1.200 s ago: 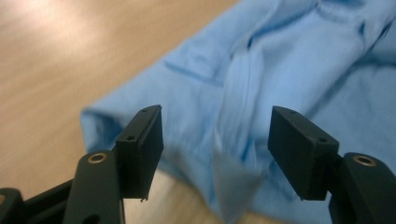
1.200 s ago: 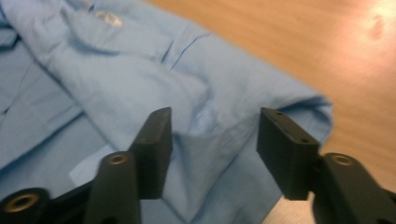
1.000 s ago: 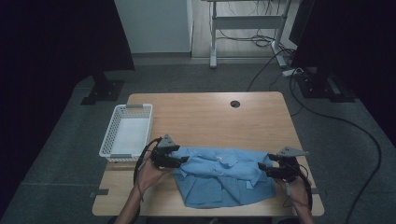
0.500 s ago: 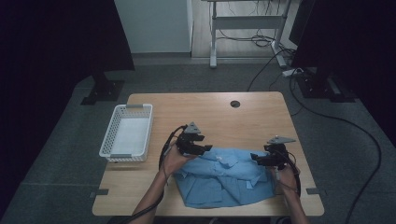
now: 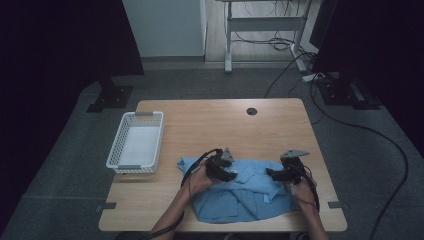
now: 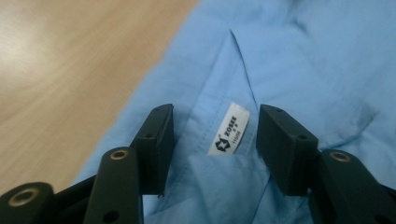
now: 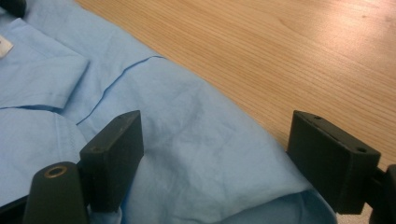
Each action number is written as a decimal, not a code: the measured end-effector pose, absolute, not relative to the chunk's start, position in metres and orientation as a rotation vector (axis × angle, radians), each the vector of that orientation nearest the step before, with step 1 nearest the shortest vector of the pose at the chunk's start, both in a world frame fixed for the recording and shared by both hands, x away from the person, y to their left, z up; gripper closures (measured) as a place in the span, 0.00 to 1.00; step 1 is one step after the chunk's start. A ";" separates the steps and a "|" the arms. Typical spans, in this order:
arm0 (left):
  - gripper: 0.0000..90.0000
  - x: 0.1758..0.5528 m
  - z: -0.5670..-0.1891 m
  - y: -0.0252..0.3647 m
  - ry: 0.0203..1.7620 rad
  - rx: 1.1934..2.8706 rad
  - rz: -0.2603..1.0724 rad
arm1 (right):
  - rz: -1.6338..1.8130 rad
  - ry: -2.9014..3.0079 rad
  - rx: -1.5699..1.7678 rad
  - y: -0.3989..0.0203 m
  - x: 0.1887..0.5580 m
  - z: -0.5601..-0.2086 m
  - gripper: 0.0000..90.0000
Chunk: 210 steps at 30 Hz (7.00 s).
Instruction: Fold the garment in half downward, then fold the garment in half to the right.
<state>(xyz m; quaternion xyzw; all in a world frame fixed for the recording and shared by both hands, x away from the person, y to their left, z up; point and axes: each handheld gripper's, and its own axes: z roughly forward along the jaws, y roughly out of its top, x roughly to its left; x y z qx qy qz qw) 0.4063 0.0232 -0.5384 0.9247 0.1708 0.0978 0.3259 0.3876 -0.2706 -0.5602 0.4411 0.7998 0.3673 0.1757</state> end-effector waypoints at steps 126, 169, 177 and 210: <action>0.96 0.340 -0.539 0.152 1.071 2.064 0.364 | 1.014 2.349 1.127 -0.161 0.345 -0.563 0.02; 0.96 0.337 -0.429 0.062 0.755 2.010 0.374 | 1.055 2.442 1.026 -0.138 0.367 -0.536 0.06; 0.96 0.338 -0.435 0.063 0.760 2.008 0.374 | 0.971 2.328 1.152 -0.199 0.361 -0.547 0.08; 0.47 0.355 -0.457 0.021 0.679 2.035 0.239 | 0.975 2.237 1.237 -0.233 0.366 -0.529 0.06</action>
